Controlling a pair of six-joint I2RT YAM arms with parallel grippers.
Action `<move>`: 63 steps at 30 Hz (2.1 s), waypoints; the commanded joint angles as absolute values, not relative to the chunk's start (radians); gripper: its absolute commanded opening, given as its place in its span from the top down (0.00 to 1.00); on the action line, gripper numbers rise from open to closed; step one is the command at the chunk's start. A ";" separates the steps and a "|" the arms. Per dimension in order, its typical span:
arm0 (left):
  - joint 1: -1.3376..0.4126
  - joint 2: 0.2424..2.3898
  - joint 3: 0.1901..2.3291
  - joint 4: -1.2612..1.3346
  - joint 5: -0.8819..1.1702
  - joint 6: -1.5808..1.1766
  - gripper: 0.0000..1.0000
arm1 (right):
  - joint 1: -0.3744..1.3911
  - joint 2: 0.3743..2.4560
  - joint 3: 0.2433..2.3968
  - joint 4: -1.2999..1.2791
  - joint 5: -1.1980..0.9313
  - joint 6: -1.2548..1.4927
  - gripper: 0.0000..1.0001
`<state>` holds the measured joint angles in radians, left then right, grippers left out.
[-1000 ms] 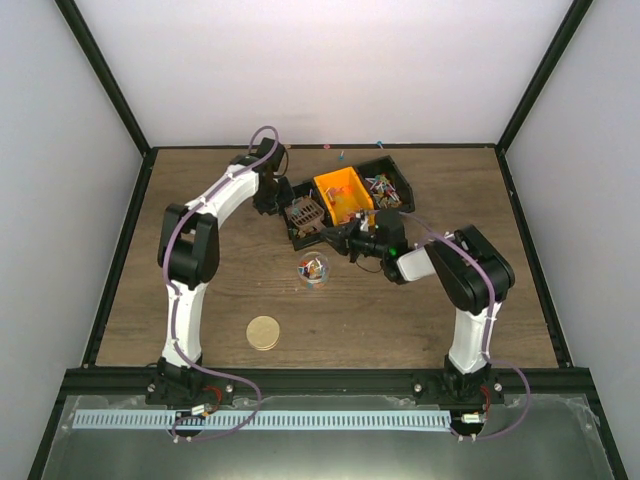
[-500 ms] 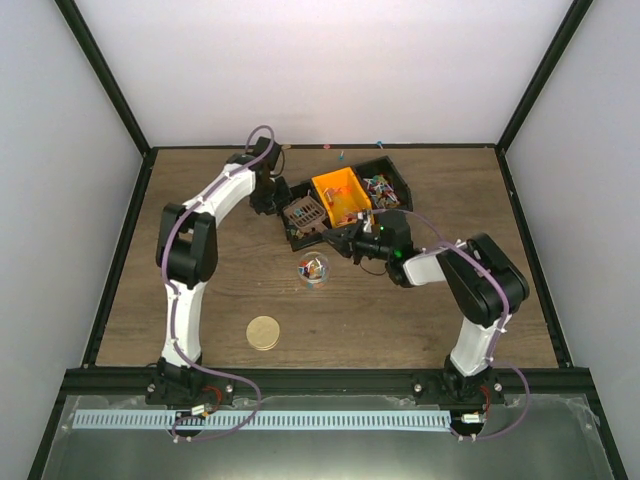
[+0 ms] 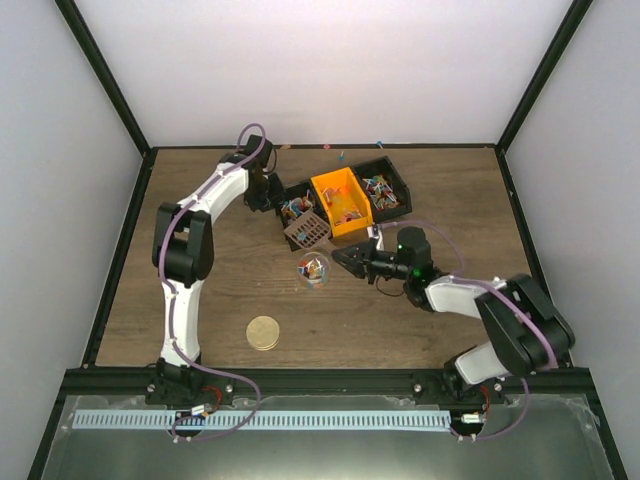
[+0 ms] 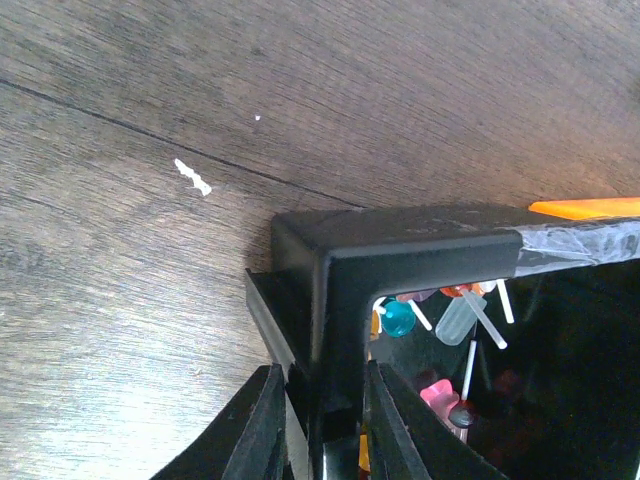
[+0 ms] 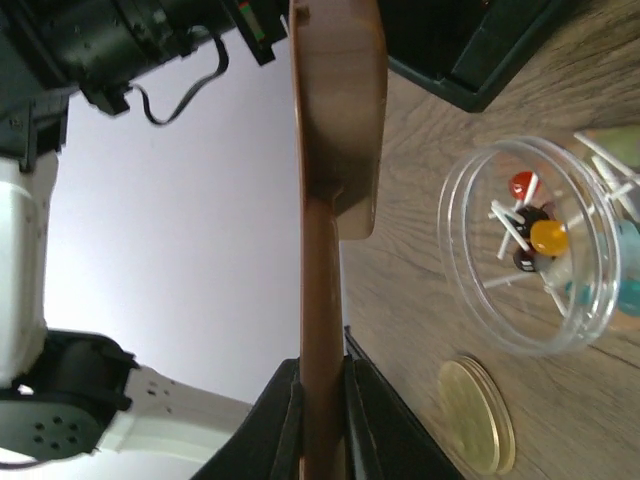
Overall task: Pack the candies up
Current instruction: Scoop the fake candies from the storage box, then place the fake candies in the packing bottle.
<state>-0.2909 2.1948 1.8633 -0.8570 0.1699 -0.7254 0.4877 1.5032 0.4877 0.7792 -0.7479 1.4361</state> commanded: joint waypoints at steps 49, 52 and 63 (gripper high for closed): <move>-0.350 2.159 1.851 -0.861 0.170 -0.788 0.57 | 0.702 1.094 0.981 -0.833 -0.155 0.702 0.99; -0.351 2.152 1.845 -0.870 0.159 -0.786 0.53 | 0.726 1.113 1.021 -0.872 -0.117 0.703 0.99; -0.362 2.147 1.829 -0.867 0.143 -0.785 0.44 | 0.800 1.190 1.148 -0.974 -0.030 0.702 0.99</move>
